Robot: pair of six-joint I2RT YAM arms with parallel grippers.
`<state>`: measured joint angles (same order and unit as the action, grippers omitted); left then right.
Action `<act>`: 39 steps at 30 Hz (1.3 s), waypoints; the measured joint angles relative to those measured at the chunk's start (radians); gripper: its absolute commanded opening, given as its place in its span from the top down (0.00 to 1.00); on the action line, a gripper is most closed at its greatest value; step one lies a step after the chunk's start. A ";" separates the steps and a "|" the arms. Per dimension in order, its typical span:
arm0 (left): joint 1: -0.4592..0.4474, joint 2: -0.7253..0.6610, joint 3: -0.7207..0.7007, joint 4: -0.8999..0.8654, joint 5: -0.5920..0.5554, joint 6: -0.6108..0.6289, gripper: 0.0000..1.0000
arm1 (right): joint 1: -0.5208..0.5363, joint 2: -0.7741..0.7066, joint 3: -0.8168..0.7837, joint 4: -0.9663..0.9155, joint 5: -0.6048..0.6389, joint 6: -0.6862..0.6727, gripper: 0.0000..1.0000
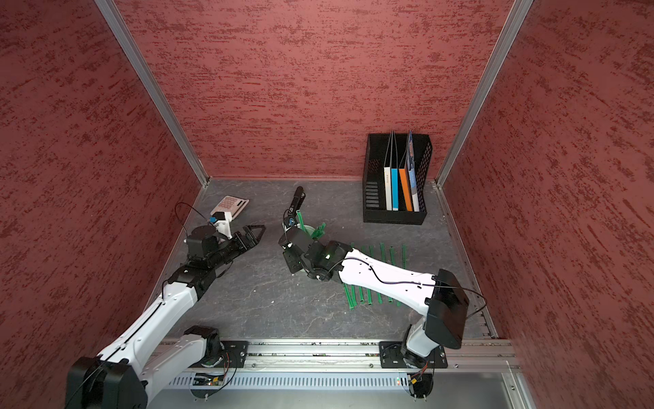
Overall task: Take the straws out of the storage container
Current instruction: Pick up the straw from the container.
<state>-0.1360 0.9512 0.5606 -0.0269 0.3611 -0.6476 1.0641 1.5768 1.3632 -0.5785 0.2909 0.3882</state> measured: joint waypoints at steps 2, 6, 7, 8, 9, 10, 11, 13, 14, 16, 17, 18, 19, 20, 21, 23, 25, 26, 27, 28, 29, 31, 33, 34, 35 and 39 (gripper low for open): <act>0.000 -0.002 -0.002 -0.003 0.000 0.000 0.00 | 0.000 0.000 0.007 -0.002 0.008 0.002 0.60; 0.001 -0.002 -0.007 -0.003 0.000 -0.003 0.00 | 0.000 0.004 0.032 -0.008 0.027 0.002 0.59; 0.001 -0.002 -0.008 -0.003 0.000 -0.003 0.00 | 0.000 0.008 0.041 -0.011 0.030 0.002 0.59; 0.001 -0.002 -0.008 -0.003 0.000 -0.003 0.00 | 0.000 0.012 0.048 -0.012 0.032 0.001 0.59; 0.001 -0.002 -0.008 -0.003 0.000 -0.003 0.00 | 0.000 0.018 0.056 -0.013 0.035 0.002 0.60; 0.001 -0.002 -0.008 -0.003 0.000 -0.003 0.00 | 0.000 0.024 0.060 -0.013 0.037 0.003 0.60; 0.001 -0.002 -0.008 -0.004 0.000 -0.003 0.00 | 0.000 0.028 0.061 -0.015 0.038 0.005 0.60; 0.001 -0.002 -0.008 -0.004 0.000 -0.003 0.00 | 0.000 0.040 0.061 -0.019 0.040 0.013 0.60; 0.002 -0.002 -0.008 -0.004 0.000 -0.003 0.00 | 0.000 0.045 0.061 -0.021 0.040 0.016 0.60; 0.002 -0.002 -0.008 -0.005 0.000 -0.003 0.00 | 0.000 0.054 0.061 -0.024 0.040 0.024 0.60; 0.002 -0.002 -0.008 -0.006 0.000 -0.003 0.00 | 0.000 0.056 0.061 -0.026 0.040 0.026 0.60; 0.002 -0.002 -0.008 -0.006 0.000 -0.003 0.00 | 0.000 0.058 0.061 -0.026 0.040 0.028 0.60; 0.002 -0.002 -0.008 -0.007 0.000 -0.003 0.00 | 0.000 0.058 0.061 -0.026 0.040 0.029 0.60; 0.002 -0.002 -0.008 -0.007 0.000 -0.003 0.00 | 0.000 0.058 0.061 -0.026 0.041 0.031 0.61; 0.002 -0.002 -0.008 -0.007 0.000 -0.003 0.00 | 0.000 0.058 0.061 -0.026 0.041 0.032 0.61; 0.002 -0.002 -0.008 -0.007 0.000 -0.003 0.00 | 0.000 0.058 0.061 -0.027 0.041 0.035 0.63; 0.003 -0.003 -0.008 -0.007 0.000 -0.003 0.00 | 0.000 0.058 0.061 -0.028 0.042 0.042 0.63; 0.003 -0.003 -0.008 -0.007 0.000 -0.003 0.00 | 0.000 0.058 0.061 -0.028 0.042 0.044 0.64; 0.003 -0.003 -0.008 -0.007 0.000 -0.003 0.00 | 0.000 0.058 0.061 -0.029 0.042 0.047 0.66; 0.003 -0.003 -0.008 -0.007 0.000 -0.003 0.00 | 0.000 0.058 0.061 -0.029 0.042 0.050 0.68; 0.003 -0.003 -0.008 -0.007 0.000 -0.003 0.00 | 0.000 0.058 0.060 -0.029 0.043 0.051 0.69; 0.003 -0.003 -0.008 -0.008 0.000 -0.003 0.00 | 0.000 0.058 0.056 -0.028 0.045 0.055 0.74; 0.003 -0.003 -0.008 -0.008 0.000 -0.003 0.00 | 0.000 0.058 0.053 -0.031 0.048 0.058 0.81; 0.004 -0.003 -0.008 -0.008 0.000 -0.003 0.00 | 0.000 0.058 0.053 -0.031 0.049 0.058 0.83; 0.005 -0.003 -0.008 -0.008 0.000 -0.003 0.00 | 0.000 0.058 0.053 -0.031 0.053 0.058 0.86; 0.007 -0.003 -0.008 -0.009 0.000 -0.003 0.00 | 0.000 0.058 0.053 -0.031 0.065 0.056 0.90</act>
<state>-0.1291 0.9478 0.5526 -0.0360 0.3607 -0.6502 1.0641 1.6348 1.4162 -0.6098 0.3557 0.4442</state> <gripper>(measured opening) 0.996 0.112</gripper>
